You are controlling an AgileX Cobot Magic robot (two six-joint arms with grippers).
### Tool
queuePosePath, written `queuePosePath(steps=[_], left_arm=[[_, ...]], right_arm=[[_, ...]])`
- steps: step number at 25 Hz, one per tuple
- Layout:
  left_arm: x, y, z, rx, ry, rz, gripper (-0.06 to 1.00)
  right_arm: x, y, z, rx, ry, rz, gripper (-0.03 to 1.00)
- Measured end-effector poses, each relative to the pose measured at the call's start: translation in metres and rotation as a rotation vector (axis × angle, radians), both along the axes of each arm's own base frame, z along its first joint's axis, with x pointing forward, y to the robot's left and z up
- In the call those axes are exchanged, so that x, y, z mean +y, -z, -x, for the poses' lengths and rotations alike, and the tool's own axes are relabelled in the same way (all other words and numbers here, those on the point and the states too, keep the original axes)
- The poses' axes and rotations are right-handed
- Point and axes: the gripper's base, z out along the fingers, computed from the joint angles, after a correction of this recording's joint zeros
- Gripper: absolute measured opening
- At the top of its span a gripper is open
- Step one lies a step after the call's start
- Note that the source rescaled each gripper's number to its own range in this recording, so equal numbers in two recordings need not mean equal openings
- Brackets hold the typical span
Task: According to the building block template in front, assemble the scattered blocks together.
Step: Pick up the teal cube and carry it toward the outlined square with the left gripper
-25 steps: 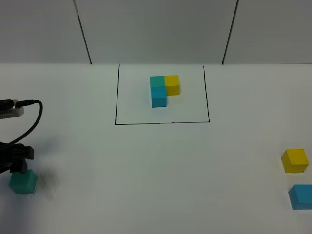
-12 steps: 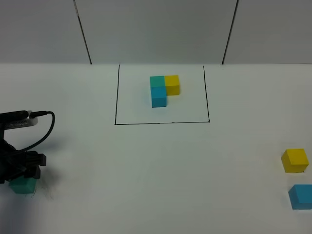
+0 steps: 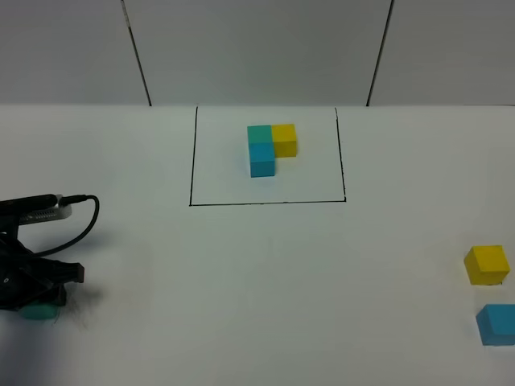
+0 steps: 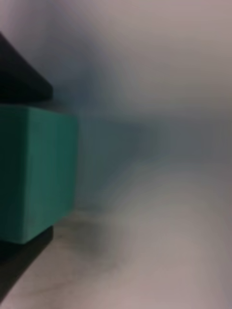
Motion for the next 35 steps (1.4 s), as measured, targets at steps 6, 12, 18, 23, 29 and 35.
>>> queuePosePath(steps=[6,12,18,23,29,35], left_arm=[[-0.007,-0.011,-0.012,-0.009,0.105,-0.015,0.00],[-0.070,-0.053,-0.040,-0.035,0.613,-0.003,0.00],[-0.162,-0.099,-0.041,-0.200,1.218,0.033,0.00],[-0.218,-0.112,-0.035,-0.278,1.482,-0.028,0.00],[-0.246,-0.080,-0.044,-0.187,1.616,-0.106,0.00],[-0.248,-0.036,-0.053,-0.087,1.657,-0.135,0.00]], right_arm=[[0.000,0.000,0.000,0.000,0.000,0.000,0.00],[0.000,0.000,0.000,0.000,0.000,0.000,0.00],[0.000,0.000,0.000,0.000,0.000,0.000,0.00],[0.000,0.000,0.000,0.000,0.000,0.000,0.00],[0.000,0.000,0.000,0.000,0.000,0.000,0.00],[0.000,0.000,0.000,0.000,0.000,0.000,0.00]])
